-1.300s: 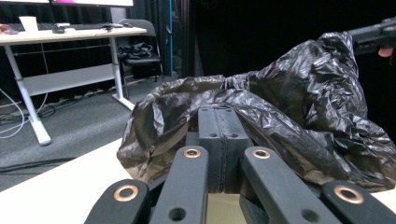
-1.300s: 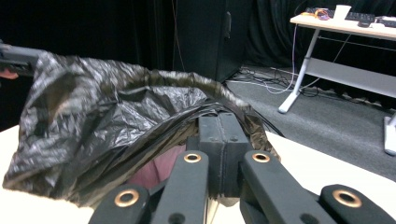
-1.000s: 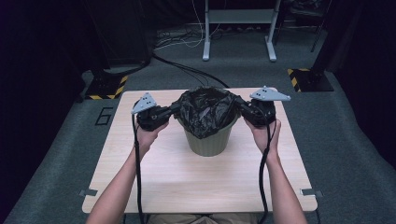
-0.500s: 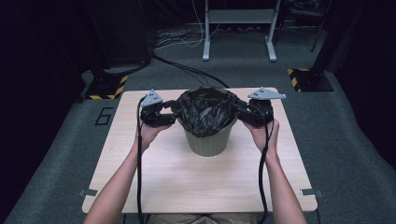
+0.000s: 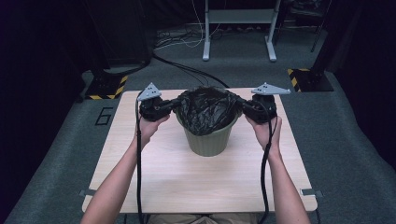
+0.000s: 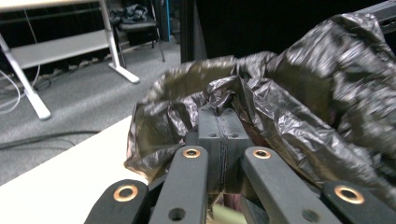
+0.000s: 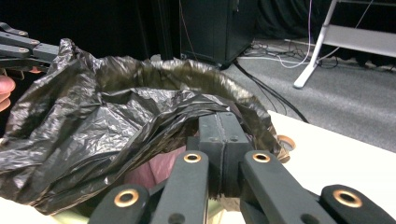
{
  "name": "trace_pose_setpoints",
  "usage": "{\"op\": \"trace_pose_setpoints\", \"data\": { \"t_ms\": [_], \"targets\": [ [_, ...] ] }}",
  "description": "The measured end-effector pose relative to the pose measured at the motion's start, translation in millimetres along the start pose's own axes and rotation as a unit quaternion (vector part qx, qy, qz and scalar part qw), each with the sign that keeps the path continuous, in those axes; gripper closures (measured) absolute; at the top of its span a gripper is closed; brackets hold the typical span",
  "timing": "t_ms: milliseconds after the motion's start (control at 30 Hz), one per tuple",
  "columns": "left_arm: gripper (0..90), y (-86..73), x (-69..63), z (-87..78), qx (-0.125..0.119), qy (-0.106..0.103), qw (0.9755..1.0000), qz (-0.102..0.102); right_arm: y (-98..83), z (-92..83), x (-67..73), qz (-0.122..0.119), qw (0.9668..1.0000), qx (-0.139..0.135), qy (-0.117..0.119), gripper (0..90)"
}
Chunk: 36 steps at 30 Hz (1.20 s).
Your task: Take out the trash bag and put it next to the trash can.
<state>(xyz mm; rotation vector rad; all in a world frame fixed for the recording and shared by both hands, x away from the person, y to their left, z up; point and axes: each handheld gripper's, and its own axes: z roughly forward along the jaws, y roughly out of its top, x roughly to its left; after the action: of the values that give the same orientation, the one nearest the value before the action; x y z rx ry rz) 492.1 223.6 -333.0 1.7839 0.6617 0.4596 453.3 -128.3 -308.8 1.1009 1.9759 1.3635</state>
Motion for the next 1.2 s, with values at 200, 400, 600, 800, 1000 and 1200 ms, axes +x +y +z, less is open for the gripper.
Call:
{"op": "trace_pose_setpoints", "data": {
  "t_ms": [200,400,600,800,1000,1200],
  "targets": [
    [89.9,21.6,-2.2,-2.5,-0.012,-0.002,0.9999,0.010,18.5,-5.0,0.7,-0.007,0.9999,-0.009,-0.003,90.0],
    [89.5,43.5,-6.3,9.4,-0.015,-0.038,0.9991,0.010,40.5,2.1,3.2,-0.011,0.9999,-0.010,0.004,90.0],
    [67.5,51.3,-18.1,37.2,0.019,-0.085,0.9961,0.017,58.5,18.6,13.6,-0.026,0.9995,0.007,0.015,90.0],
    [44.9,54.0,-32.3,62.3,0.041,-0.096,0.9938,0.038,69.2,33.9,27.6,-0.042,0.9982,0.022,0.038,90.0],
    [37.0,57.6,-38.9,75.3,0.041,-0.096,0.9933,0.049,77.8,35.7,38.7,-0.057,0.9959,0.023,0.067,90.0],
    [44.0,58.5,-40.4,81.5,0.028,-0.118,0.9915,0.048,82.2,32.0,41.7,-0.055,0.9937,0.013,0.097,90.0]
  ]
}}
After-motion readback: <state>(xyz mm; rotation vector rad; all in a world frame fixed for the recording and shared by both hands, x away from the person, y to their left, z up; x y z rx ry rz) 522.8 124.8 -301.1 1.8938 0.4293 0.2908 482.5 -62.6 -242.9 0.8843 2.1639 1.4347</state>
